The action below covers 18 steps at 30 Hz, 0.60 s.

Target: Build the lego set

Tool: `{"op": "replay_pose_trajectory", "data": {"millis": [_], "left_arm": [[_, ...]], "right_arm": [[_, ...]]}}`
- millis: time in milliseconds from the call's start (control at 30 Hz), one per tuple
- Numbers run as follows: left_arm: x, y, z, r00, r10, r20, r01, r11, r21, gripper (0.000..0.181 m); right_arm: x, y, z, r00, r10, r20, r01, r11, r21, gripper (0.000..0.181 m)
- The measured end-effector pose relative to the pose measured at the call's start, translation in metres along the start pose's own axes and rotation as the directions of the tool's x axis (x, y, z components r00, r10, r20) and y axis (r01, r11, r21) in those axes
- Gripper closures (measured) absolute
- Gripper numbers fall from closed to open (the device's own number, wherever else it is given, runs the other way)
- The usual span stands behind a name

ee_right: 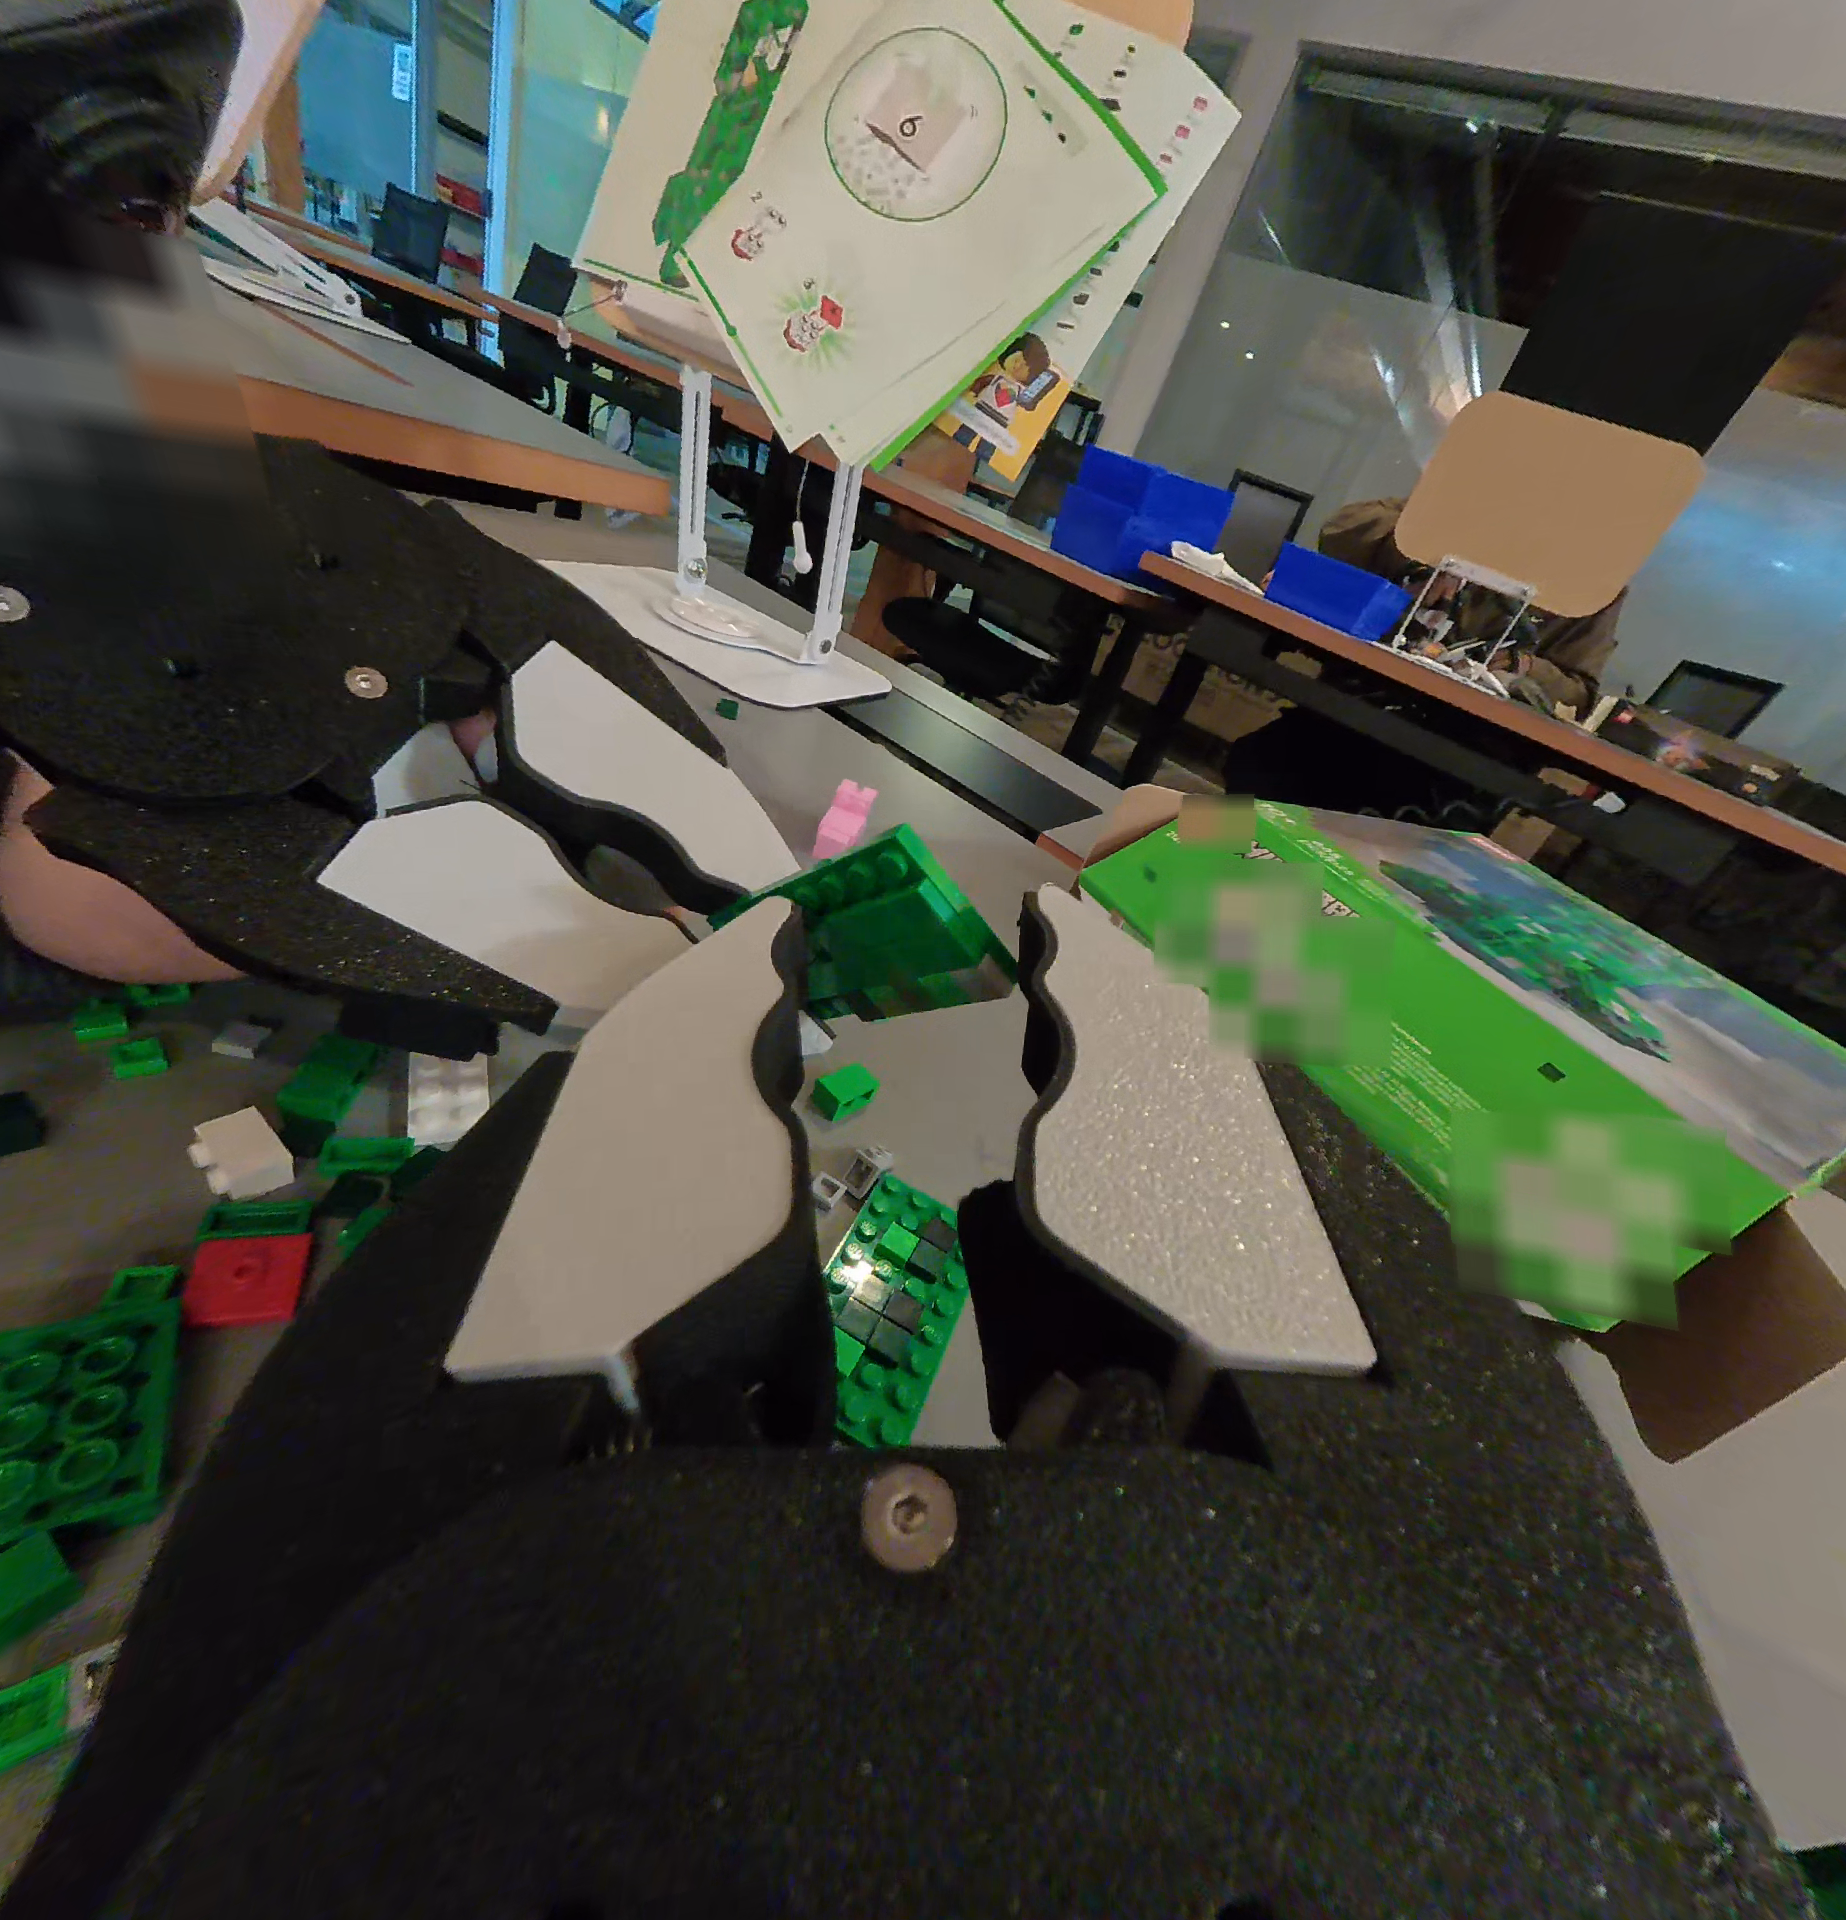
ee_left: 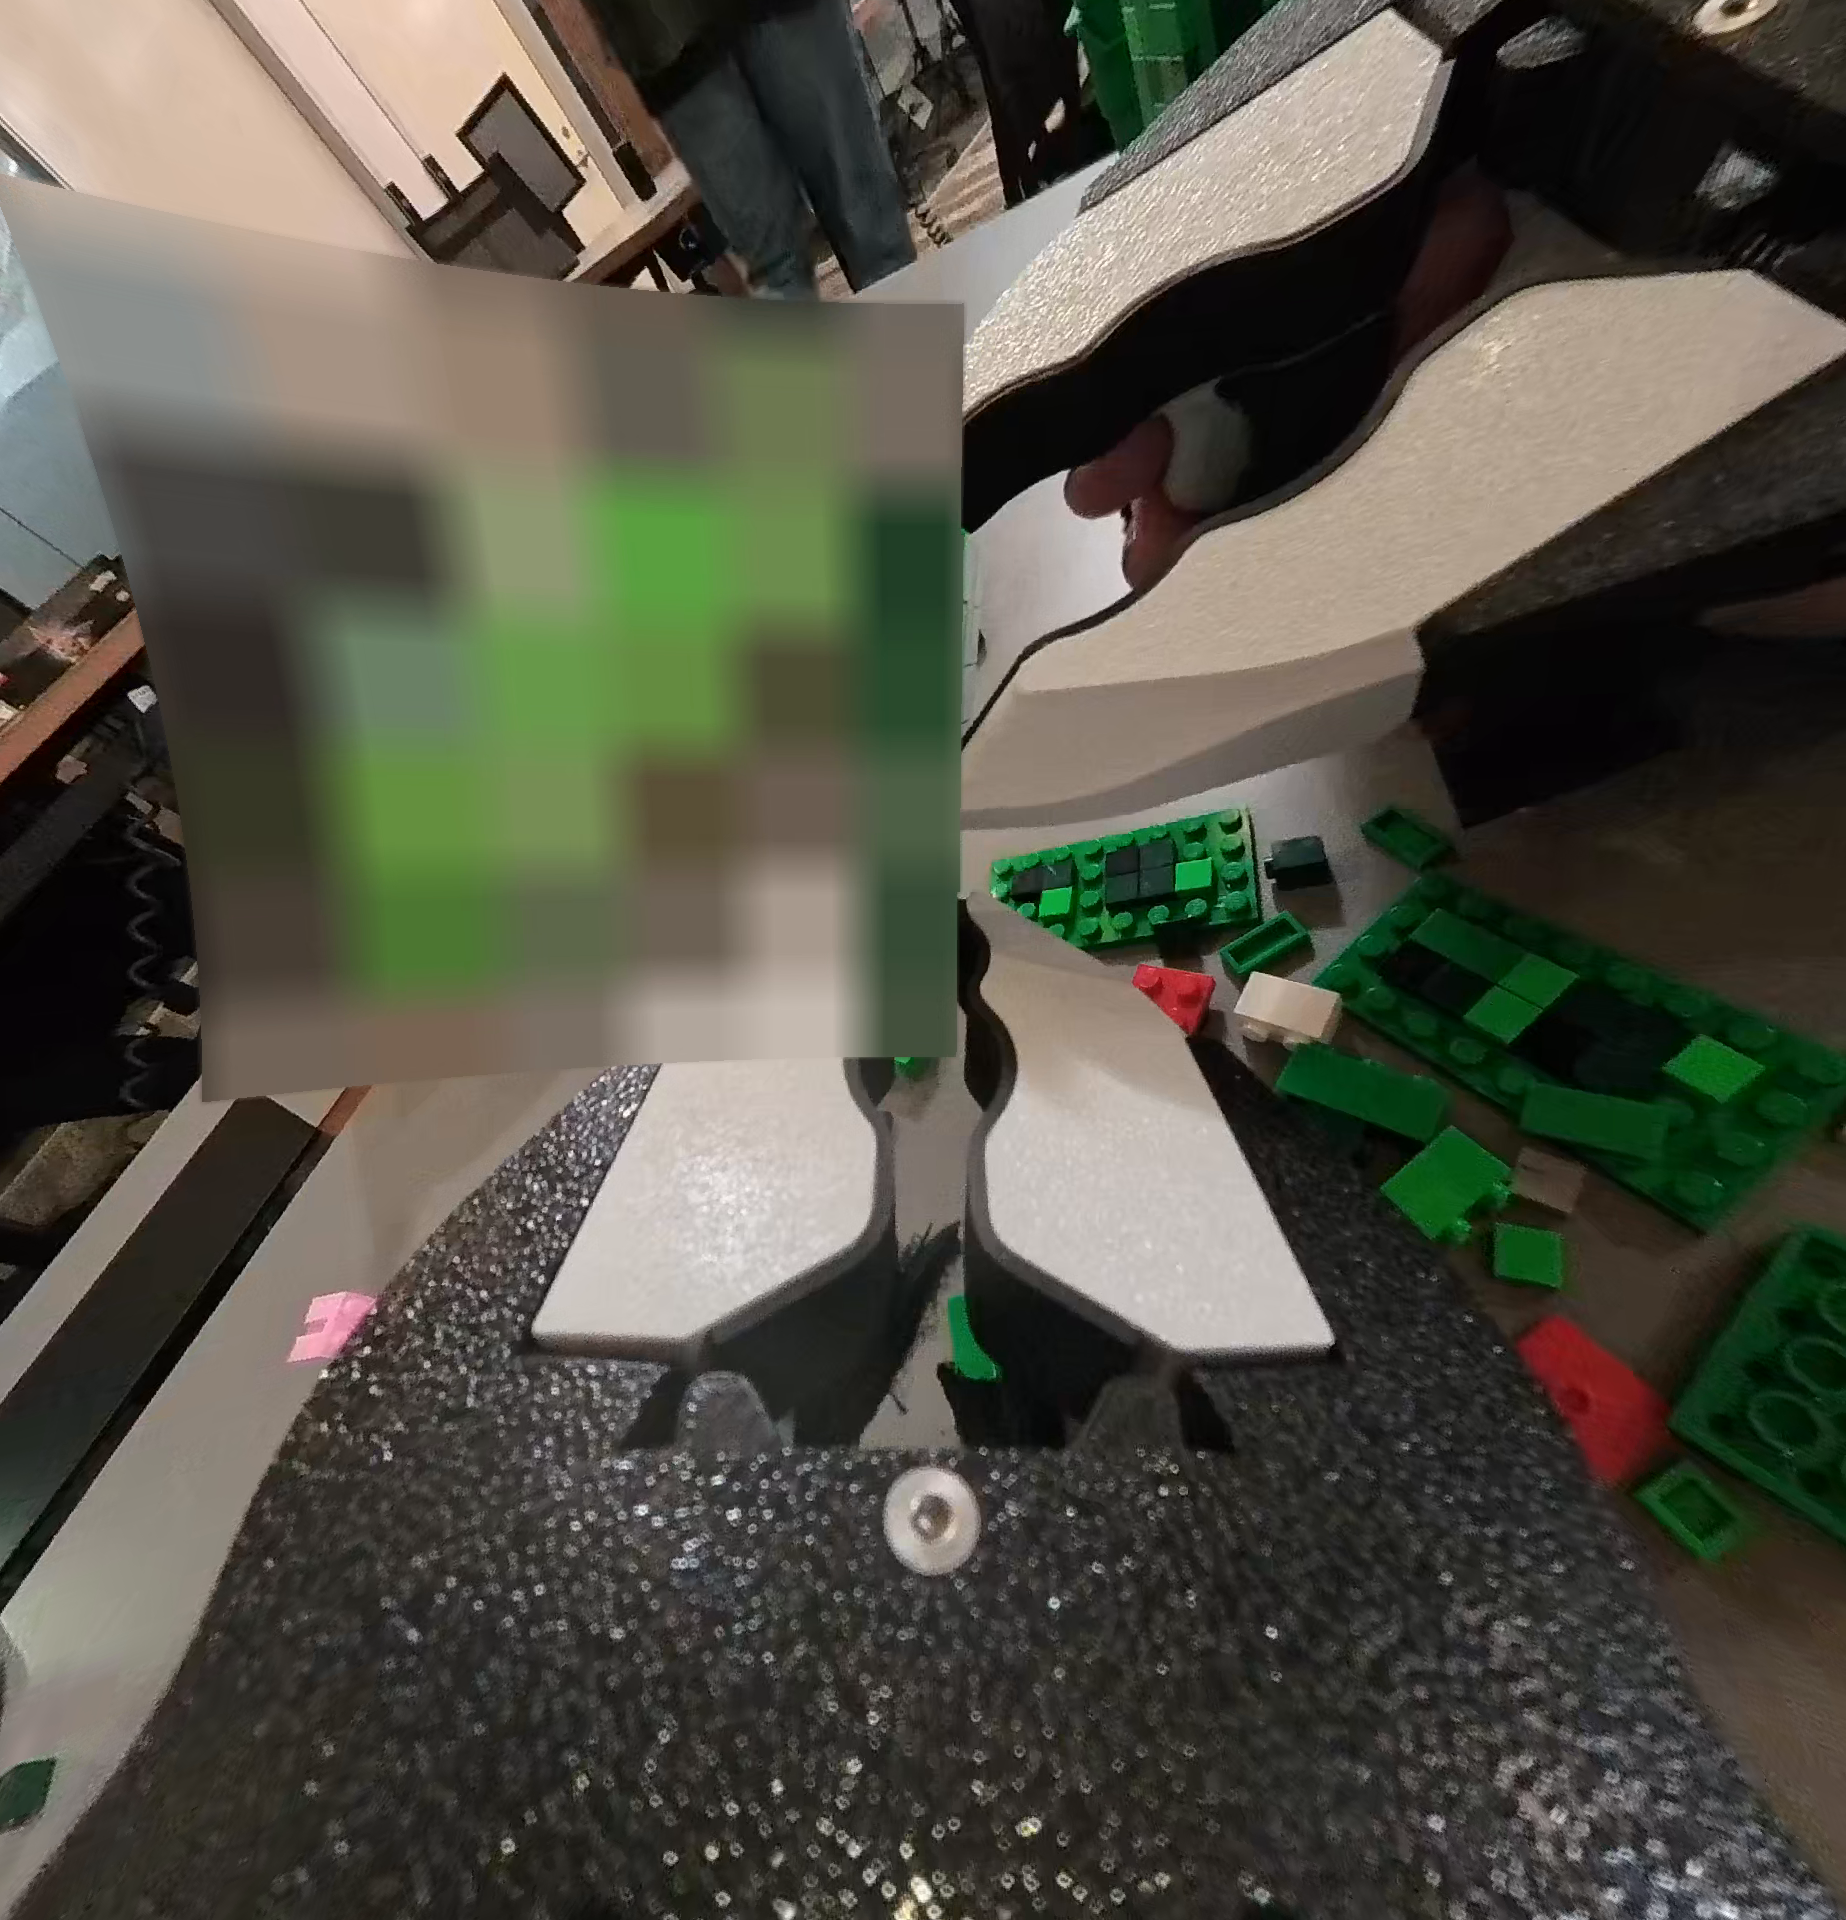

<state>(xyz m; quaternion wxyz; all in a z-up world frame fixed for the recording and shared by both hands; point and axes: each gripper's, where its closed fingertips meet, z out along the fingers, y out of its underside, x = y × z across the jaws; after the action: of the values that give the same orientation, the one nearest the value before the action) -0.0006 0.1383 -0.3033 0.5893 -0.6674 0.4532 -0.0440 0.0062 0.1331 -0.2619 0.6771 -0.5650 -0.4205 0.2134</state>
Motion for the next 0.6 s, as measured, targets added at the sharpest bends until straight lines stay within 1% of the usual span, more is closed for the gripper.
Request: {"op": "replay_pose_trajectory", "data": {"millis": [367,500,600], "left_arm": [[0.0,-0.003,-0.001,1.0,0.001,0.001,-0.001,1.0,0.018,0.174],[0.001,-0.006,-0.002,1.0,0.011,0.003,-0.011,0.999,0.036,0.174],[0.004,-0.009,-0.001,1.0,0.024,0.0,-0.024,0.999,0.042,0.175]], "right_arm": [[0.0,-0.003,-0.002,1.0,-0.022,-0.01,0.023,1.0,0.021,0.142],[-0.001,-0.006,-0.007,0.996,-0.081,-0.039,0.082,0.996,0.024,0.142],[0.001,-0.009,-0.014,0.986,-0.145,-0.086,0.147,0.989,0.018,0.143]]}}
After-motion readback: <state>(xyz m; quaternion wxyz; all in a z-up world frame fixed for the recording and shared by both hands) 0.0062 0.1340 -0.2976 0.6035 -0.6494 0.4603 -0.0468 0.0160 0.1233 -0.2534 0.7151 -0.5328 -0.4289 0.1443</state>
